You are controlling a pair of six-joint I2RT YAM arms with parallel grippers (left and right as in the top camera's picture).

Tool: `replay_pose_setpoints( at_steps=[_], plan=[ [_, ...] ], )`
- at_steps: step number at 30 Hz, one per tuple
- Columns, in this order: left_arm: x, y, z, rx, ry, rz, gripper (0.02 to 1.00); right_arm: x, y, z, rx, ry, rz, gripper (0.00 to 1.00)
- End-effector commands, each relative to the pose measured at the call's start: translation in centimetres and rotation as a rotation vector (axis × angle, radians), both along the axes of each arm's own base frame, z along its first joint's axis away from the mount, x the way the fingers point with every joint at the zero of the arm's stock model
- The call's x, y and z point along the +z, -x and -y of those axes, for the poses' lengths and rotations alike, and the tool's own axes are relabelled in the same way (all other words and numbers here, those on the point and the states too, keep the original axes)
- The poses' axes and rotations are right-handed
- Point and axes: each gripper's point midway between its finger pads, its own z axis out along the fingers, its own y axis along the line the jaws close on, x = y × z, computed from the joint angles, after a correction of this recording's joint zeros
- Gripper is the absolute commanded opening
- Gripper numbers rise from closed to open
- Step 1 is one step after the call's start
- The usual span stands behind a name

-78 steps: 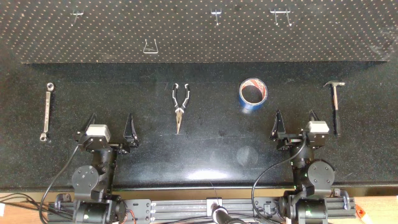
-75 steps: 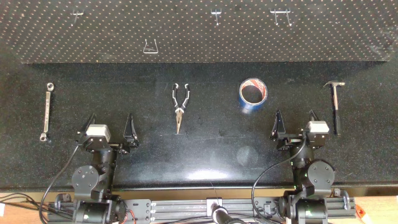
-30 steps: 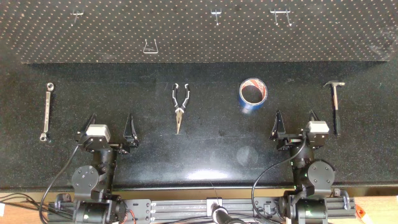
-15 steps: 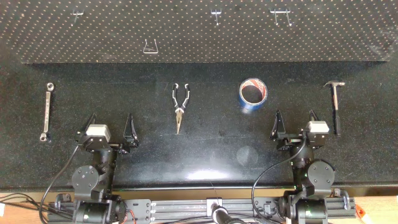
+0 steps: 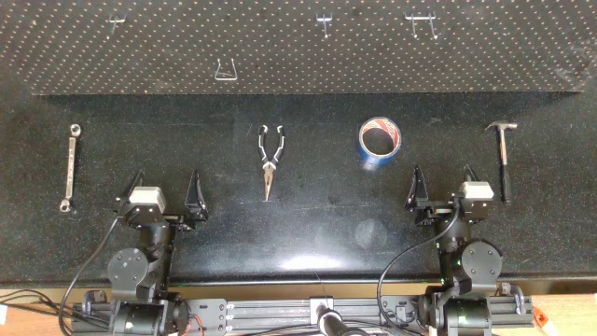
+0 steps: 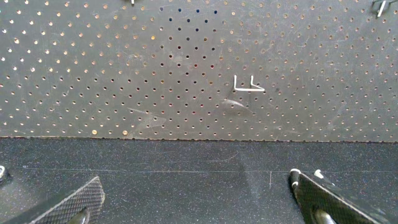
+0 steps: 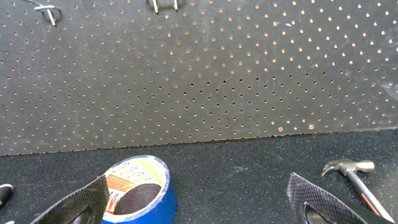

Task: Place Tools Onto Pegboard

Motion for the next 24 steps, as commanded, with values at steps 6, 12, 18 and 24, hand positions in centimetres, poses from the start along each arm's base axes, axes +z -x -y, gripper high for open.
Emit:
replay_pose_setpoints(
  at_steps=[6,12,18,24],
  plan=[
    [0.0,0.0,-0.2,0.013,-0.014,0.003,0.996,-0.3,0.0,0.0,-0.003,-0.011,-0.008,0.932],
    [0.0,0.0,-0.2,0.013,-0.013,0.002,0.996,-0.3,0.0,0.0,-0.003,-0.011,-0.008,0.932],
    [2.4,-0.1,0.3,-0.022,-0.002,0.002,0.996,-0.3,0.0,0.0,-0.003,-0.011,-0.008,0.932],
    [11.1,-1.4,-1.8,0.063,-0.003,-0.037,0.996,-0.3,0.0,0.0,-0.003,-0.011,-0.008,0.932]
  ],
)
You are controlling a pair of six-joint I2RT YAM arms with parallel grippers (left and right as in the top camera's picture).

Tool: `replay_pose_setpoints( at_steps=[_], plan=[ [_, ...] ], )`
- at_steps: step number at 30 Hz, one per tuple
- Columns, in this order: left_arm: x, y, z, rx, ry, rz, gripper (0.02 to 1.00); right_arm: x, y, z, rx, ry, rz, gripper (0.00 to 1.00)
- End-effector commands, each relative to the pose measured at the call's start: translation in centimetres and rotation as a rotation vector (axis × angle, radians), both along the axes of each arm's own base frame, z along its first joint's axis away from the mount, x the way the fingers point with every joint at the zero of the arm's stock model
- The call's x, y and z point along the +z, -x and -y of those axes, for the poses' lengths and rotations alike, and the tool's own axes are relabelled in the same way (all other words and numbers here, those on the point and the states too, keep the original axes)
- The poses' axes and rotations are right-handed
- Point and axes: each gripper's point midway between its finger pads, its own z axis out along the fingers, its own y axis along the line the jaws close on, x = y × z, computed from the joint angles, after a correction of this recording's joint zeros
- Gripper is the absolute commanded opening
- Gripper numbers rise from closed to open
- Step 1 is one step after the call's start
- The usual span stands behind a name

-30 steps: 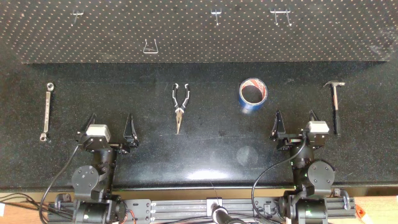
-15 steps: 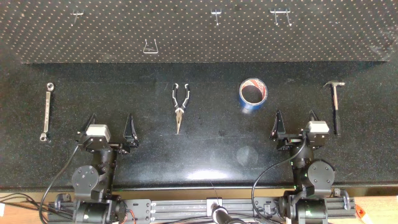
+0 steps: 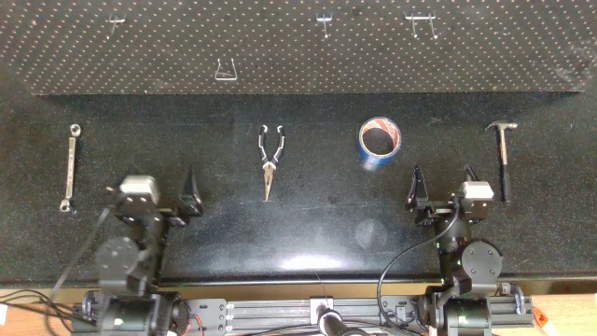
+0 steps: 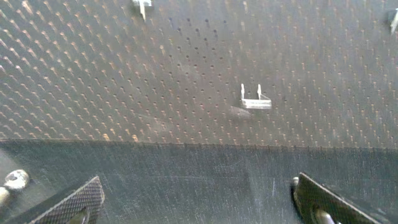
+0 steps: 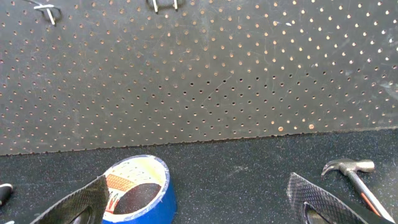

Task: Place Tools Onto Pegboard

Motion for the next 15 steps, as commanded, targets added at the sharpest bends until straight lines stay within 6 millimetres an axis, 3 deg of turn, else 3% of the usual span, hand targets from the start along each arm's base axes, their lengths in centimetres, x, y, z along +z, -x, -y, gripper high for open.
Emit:
replay_pose_setpoints(
  at_steps=[1,7,15],
  plan=[
    [8.9,-1.0,-1.4,0.048,-0.004,-0.010,0.996,-0.2,0.0,0.0,-0.003,-0.011,-0.006,0.932],
    [15.5,-1.4,-2.1,0.079,-0.007,-0.173,0.996,-0.2,0.0,0.0,-0.003,-0.011,-0.006,0.932],
    [19.2,2.1,-3.4,0.162,-0.035,-0.198,0.996,-0.2,0.0,0.0,-0.003,-0.011,-0.006,0.932]
  ],
)
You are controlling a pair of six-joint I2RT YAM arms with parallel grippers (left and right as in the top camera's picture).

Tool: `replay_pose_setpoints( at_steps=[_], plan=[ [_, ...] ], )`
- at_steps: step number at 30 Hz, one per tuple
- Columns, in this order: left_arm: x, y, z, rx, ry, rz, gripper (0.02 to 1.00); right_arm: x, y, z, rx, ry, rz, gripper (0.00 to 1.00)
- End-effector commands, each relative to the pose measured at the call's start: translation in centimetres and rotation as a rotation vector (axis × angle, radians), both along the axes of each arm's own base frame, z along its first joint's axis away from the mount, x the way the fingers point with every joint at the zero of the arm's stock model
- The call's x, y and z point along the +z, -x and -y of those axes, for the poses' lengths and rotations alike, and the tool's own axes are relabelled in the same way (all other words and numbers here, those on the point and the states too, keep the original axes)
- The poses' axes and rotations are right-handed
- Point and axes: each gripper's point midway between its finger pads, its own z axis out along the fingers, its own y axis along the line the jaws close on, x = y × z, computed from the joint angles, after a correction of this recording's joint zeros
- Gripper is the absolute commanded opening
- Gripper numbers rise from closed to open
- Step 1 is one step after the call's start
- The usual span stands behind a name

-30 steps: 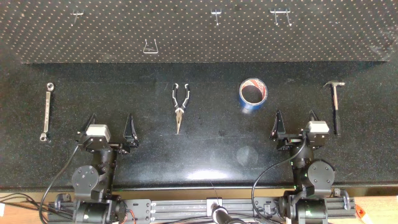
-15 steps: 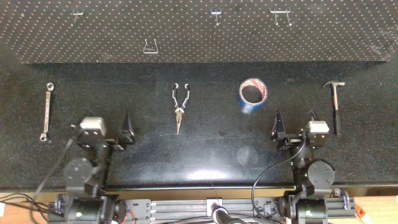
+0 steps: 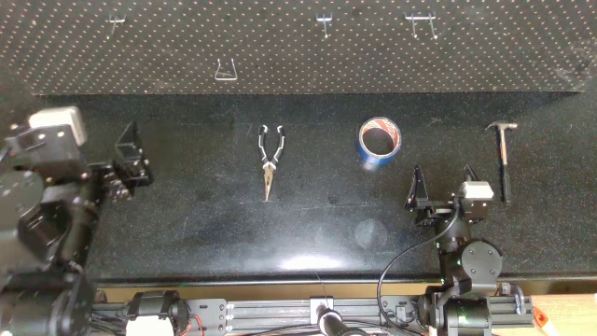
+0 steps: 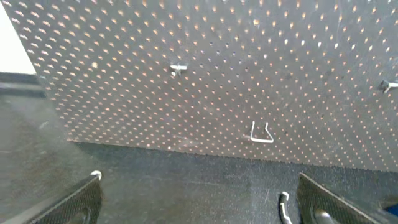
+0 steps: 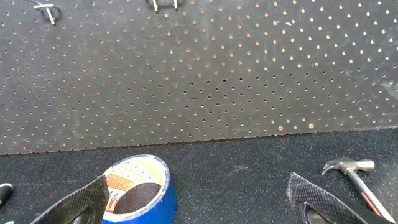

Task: Place Tools Onto Pegboard

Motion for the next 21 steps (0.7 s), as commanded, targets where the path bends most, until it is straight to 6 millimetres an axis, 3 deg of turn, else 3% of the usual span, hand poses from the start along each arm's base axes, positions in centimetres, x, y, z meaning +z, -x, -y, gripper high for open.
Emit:
replay_pose_setpoints(
  at_steps=[1,6,18,21],
  plan=[
    [2.1,2.2,-1.5,0.080,-0.048,0.022,0.996,-0.2,0.0,0.0,-0.003,-0.011,-0.005,0.932],
    [0.2,3.2,-1.7,0.093,-0.053,-0.062,0.996,-0.2,0.0,0.0,-0.003,-0.011,-0.005,0.932],
    [-0.4,3.6,-3.0,0.164,-0.086,-0.096,0.996,-0.2,0.0,0.0,-0.003,-0.011,-0.005,0.932],
    [-0.2,4.0,-4.8,0.195,-0.275,-0.137,0.996,-0.2,0.0,0.0,-0.003,-0.011,-0.005,0.932]
  ],
)
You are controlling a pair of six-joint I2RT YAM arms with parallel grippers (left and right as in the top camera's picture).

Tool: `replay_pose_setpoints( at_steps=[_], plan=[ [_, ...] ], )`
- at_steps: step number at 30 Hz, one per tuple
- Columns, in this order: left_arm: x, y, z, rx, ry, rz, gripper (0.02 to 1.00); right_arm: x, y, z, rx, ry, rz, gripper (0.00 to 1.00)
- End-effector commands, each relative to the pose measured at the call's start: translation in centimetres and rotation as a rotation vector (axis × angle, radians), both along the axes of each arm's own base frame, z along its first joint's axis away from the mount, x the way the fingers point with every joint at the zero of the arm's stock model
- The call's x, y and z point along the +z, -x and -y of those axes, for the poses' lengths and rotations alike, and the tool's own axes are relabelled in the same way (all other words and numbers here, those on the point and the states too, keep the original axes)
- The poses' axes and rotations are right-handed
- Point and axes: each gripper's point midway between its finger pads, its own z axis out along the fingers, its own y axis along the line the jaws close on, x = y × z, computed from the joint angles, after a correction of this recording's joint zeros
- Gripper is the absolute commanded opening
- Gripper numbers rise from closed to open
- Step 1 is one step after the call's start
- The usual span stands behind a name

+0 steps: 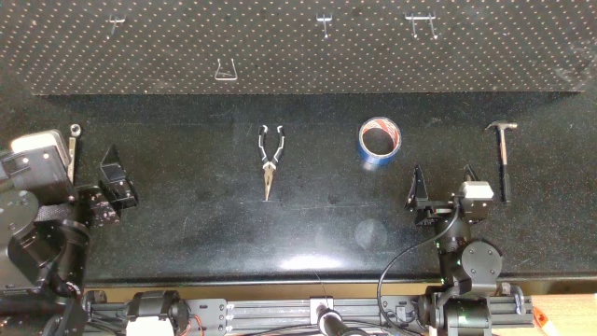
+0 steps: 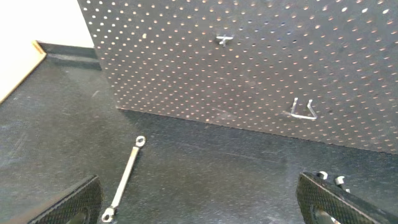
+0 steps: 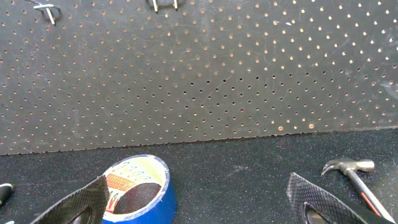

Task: Place Tools Onto Pegboard

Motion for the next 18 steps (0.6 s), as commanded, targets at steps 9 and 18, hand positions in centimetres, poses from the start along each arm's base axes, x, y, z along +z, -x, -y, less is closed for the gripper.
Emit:
replay_pose_setpoints(
  at_steps=[9,18],
  plan=[
    [-0.5,0.4,-3.4,0.022,-0.336,-0.163,0.993,-0.2,0.0,0.0,-0.003,-0.011,-0.005,0.936],
    [-4.9,0.7,-9.7,0.130,-0.092,-0.301,0.993,-0.2,0.0,0.0,-0.003,-0.011,-0.005,0.932]
  ],
)
